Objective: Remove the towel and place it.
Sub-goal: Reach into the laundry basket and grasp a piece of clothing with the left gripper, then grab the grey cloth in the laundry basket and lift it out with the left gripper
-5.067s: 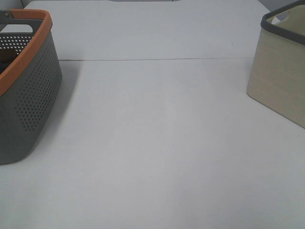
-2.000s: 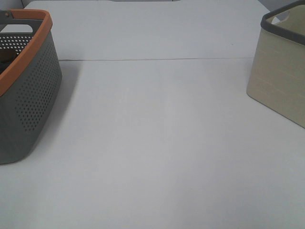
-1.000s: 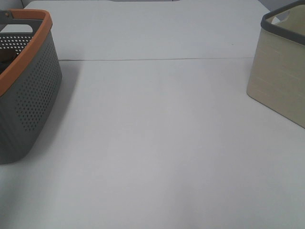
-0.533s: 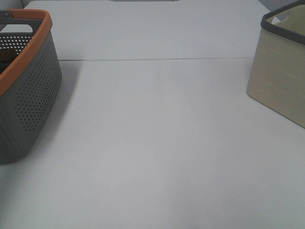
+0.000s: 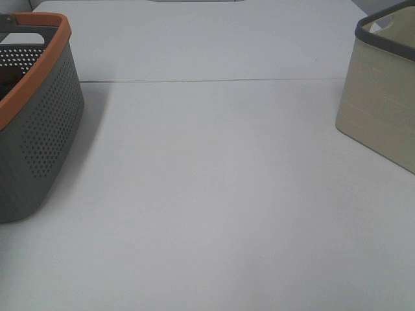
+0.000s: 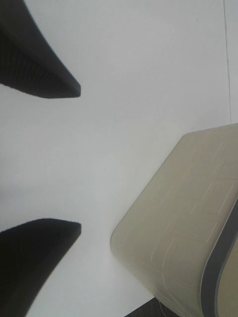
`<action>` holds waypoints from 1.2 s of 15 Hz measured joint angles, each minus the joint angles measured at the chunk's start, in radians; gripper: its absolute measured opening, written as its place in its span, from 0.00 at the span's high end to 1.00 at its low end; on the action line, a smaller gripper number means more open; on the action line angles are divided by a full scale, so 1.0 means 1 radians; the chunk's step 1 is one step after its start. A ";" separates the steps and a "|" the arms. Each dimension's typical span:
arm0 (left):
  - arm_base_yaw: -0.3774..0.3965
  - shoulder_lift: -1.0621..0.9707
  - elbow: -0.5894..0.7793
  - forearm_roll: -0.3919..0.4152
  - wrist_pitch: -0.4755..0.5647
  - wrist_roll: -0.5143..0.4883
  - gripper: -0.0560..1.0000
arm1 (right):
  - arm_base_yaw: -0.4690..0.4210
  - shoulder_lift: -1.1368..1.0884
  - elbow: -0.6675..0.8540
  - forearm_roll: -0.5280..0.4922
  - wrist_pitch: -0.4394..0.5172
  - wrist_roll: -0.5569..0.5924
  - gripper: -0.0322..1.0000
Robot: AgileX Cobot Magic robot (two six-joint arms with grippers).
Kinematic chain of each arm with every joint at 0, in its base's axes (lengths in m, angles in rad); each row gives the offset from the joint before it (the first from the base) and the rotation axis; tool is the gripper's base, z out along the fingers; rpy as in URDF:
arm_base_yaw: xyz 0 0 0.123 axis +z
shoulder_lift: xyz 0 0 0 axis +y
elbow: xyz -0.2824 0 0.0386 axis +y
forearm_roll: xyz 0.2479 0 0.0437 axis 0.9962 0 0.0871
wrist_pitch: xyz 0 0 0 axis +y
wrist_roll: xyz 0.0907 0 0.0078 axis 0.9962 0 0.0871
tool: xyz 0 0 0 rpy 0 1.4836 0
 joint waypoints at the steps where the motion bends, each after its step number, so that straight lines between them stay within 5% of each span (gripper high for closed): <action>1: -0.009 0.055 -0.038 -0.002 -0.019 0.003 0.02 | 0.000 0.000 0.000 0.000 0.000 0.000 0.37; 4: -0.068 0.235 -0.215 -0.030 -0.026 0.032 0.02 | 0.000 0.000 0.000 0.000 0.000 0.000 0.37; 10: -0.086 0.282 -0.242 -0.067 0.040 0.053 0.02 | 0.000 0.000 0.000 0.000 0.000 0.000 0.37; 18: -0.086 0.284 -0.243 -0.015 0.090 0.055 0.42 | 0.000 0.000 0.000 0.000 0.000 0.000 0.37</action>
